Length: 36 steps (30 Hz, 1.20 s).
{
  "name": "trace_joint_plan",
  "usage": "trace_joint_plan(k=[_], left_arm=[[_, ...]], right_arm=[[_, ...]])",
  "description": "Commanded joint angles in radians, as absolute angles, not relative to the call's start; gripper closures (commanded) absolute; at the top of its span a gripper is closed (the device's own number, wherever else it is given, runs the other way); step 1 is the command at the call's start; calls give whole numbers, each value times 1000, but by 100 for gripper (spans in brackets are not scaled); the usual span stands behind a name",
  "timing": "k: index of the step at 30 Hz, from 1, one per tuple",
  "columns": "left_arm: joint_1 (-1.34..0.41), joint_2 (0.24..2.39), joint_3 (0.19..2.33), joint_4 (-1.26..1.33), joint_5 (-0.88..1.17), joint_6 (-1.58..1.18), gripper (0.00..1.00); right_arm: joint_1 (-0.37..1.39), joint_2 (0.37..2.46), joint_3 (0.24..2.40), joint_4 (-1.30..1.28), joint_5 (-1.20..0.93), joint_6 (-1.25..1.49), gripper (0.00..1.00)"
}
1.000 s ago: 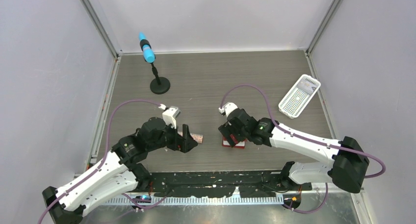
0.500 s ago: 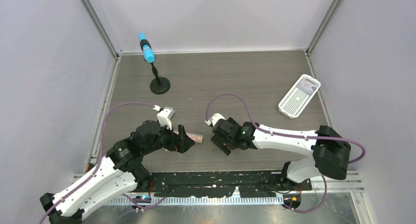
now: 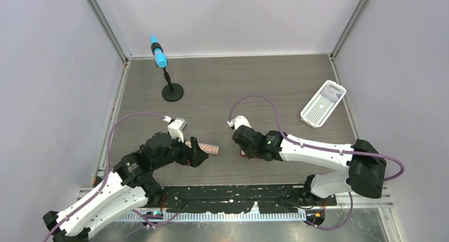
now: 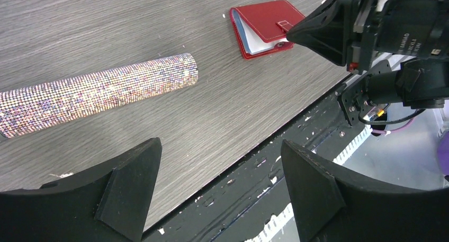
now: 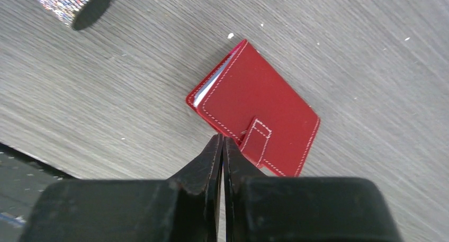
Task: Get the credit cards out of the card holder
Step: Open the card holder at the center of the board.
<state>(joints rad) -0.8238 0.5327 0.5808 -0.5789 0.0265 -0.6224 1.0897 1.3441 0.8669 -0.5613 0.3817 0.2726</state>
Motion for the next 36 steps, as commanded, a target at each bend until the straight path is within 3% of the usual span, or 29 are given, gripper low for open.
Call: trace_joint_plan(k=[1,5,6,9,11,13,20,29,31,33,36], left_arm=[[-827,536,586,-566,19,-628,14],[-827,542,592,-563,27,-626,14],[-827,544,592,-563,31,-627,14],[-827,542,591,-560,33,-628,14],[-827,539,588,-556,33,-630,14],[-827,535,587,-554,32,-632,14],[-827,514,591,-571,11,-628,14],[-827,505,594,-584,8,-617,14],[-827,511,594,-582,8,-618,14],[-827,517,592,-580,8,-620,14],[-827,521,588,-581,8,-624,14]], right_arm=[[1054,1272,908,-577,295,454,91],[1021,1215,892,-578,249,492,90],[1020,1200,893,-576,246,473,83],[1020,1186,889,-553,212,314,49],[1021,1198,894,-549,198,224,39],[1027,1228,915,-568,229,159,37],[1093,1333,928,-559,305,-54,37],[1111,1501,962,-578,456,-84,36],[1111,1537,970,-576,480,-69,40],[1111,1567,976,-577,491,-45,50],[1111,1589,999,-593,505,7,79]])
